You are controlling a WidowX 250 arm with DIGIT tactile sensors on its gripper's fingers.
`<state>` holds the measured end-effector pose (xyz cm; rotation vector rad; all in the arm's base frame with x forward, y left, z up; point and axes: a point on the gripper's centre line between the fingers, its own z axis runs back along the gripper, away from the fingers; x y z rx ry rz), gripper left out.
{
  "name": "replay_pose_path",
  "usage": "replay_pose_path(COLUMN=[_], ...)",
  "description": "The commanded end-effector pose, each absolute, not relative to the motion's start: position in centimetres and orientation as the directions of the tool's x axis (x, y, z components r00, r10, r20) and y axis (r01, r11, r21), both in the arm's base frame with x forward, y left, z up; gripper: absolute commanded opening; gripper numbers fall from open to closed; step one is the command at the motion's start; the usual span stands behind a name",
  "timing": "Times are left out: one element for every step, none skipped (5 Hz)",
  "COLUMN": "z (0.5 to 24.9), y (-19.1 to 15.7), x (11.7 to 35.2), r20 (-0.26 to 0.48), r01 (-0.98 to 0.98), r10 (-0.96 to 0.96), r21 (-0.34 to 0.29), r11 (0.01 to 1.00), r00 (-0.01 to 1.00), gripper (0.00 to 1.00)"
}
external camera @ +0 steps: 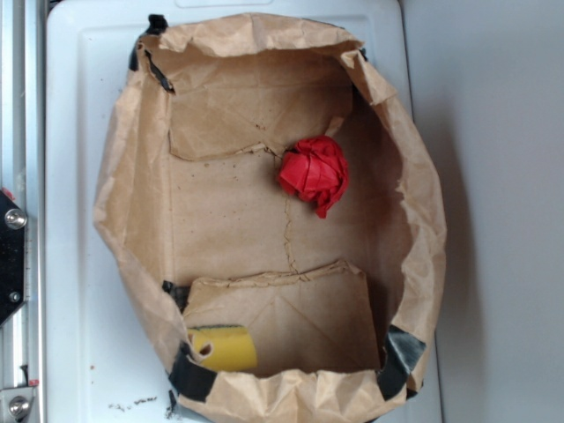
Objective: Grab the green sponge.
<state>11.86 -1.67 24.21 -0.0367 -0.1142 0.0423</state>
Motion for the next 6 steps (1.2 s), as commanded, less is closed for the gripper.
replay_pose_path(z=[24.2,23.7,22.6,21.7,20.5,19.2], y=[-1.7,-2.6,-3.0,-3.1,-2.7,-1.6], x=[11.9,15.7,18.5,21.3,23.8,25.4], r20=[0.113,0.134,0.144,0.181,0.198,0.192], r01=[-0.040,-0.114,-0.168,-0.213,-0.278,-0.354], r10=[0.044,0.116,0.169,0.212,0.275,0.346], r21=[-0.039,-0.029,-0.018,-0.014,-0.010,0.006], r11=[0.998,0.993,0.986,0.977,0.960,0.935], r00=[0.993,0.984,0.975,0.960,0.941,0.918], gripper=[1.00,1.00,1.00,1.00,1.00,1.00])
